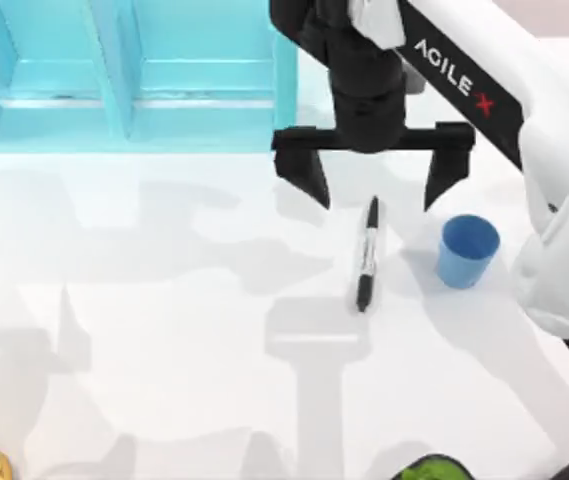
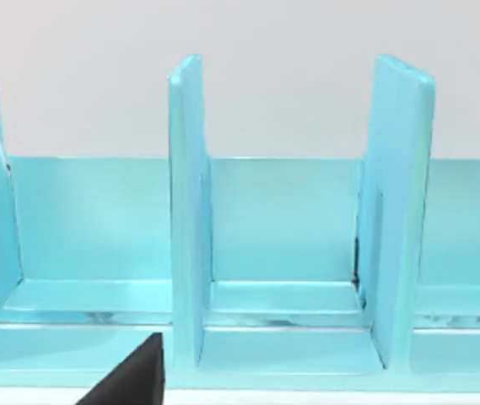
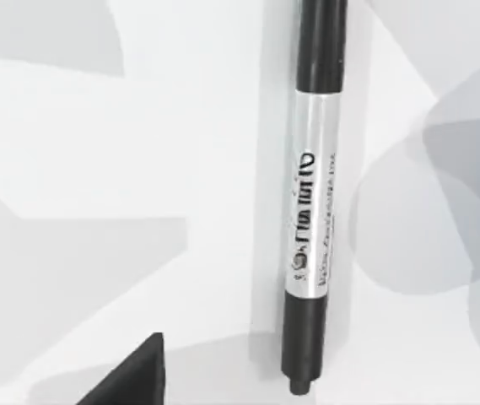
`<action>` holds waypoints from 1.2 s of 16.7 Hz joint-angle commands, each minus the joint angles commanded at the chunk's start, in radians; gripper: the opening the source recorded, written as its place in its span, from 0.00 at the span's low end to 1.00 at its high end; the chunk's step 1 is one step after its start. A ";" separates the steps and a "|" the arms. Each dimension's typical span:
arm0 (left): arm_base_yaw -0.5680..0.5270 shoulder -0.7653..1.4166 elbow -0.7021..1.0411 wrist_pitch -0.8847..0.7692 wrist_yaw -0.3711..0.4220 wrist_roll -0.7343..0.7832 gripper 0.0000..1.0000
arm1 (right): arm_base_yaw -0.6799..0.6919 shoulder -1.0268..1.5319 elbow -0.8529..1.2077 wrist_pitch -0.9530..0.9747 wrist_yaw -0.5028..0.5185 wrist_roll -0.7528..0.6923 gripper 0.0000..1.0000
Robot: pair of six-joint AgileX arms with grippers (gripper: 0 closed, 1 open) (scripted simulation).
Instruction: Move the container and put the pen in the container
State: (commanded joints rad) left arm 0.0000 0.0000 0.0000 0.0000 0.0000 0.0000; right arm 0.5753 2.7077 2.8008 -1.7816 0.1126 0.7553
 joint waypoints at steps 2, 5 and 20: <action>0.000 0.000 0.000 0.000 0.000 0.000 1.00 | 0.025 0.047 0.047 -0.013 0.014 0.040 1.00; 0.000 0.000 0.000 0.000 0.000 0.000 1.00 | 0.029 0.055 0.055 -0.016 0.017 0.047 1.00; 0.000 0.000 0.000 0.000 0.000 0.000 1.00 | 0.010 -0.102 -0.586 0.466 0.017 0.026 1.00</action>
State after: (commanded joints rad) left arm 0.0000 0.0000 0.0000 0.0000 0.0000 0.0000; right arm 0.5849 2.6061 2.2146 -1.3160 0.1299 0.7815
